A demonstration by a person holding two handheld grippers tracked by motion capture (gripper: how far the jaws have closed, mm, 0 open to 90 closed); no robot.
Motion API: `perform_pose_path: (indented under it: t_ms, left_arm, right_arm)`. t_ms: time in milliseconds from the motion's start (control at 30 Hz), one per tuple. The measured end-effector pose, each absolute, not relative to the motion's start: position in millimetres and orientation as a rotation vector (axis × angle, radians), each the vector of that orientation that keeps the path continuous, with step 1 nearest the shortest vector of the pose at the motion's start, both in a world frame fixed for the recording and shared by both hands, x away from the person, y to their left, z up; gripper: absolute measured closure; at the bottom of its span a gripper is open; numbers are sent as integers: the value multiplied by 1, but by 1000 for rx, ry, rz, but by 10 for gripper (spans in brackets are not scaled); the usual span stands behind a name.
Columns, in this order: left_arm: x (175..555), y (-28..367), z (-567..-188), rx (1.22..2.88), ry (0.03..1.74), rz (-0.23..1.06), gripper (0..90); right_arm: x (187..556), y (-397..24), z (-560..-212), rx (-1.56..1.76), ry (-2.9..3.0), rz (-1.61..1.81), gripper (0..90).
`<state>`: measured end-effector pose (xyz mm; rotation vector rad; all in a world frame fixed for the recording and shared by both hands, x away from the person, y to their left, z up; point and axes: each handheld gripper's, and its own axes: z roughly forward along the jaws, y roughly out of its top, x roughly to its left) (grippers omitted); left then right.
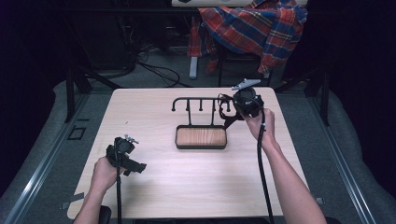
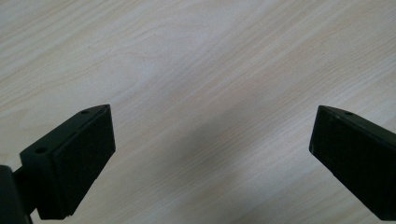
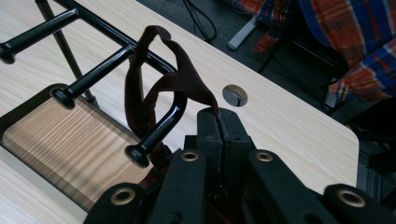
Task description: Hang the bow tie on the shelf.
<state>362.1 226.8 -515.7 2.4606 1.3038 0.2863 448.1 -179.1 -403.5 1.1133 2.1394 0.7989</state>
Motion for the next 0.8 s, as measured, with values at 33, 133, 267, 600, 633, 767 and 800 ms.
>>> perform_pose_path:
  t_ms: [33,133,267,600,633,767,800]
  left_arm:
    - [362,227,-516,2461,1304,286,4]
    - [362,226,-516,2458,1303,287,4]
    - [362,226,-516,2465,1302,283,4]
    - [362,225,-517,2481,1294,272,4]
    - [362,225,-517,2481,1294,272,4]
    - [362,225,-517,2484,1293,272,4]
    - [362,225,-517,2484,1292,273,4]
  right_arm:
    - [450,-179,-405,1116,2143,797,884]
    - [453,-180,-410,1142,2184,778,881]
    - [458,-182,-416,1183,2245,784,850]
    - [461,-178,-421,1182,2308,791,844]
    - [461,-178,-421,1182,2308,791,844]
    - [460,-179,-421,1173,2318,794,819]
    - [460,-179,-421,1172,2326,794,811]
